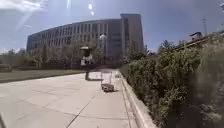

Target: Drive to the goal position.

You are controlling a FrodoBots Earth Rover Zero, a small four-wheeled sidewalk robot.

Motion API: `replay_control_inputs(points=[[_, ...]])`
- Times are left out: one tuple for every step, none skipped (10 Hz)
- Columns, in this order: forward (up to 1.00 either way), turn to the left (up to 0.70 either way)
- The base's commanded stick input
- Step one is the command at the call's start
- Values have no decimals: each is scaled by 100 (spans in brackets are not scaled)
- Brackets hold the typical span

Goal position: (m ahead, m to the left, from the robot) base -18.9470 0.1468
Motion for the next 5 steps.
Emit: replay_control_inputs(points=[[70,35],[70,35],[70,35],[70,35],[70,35]])
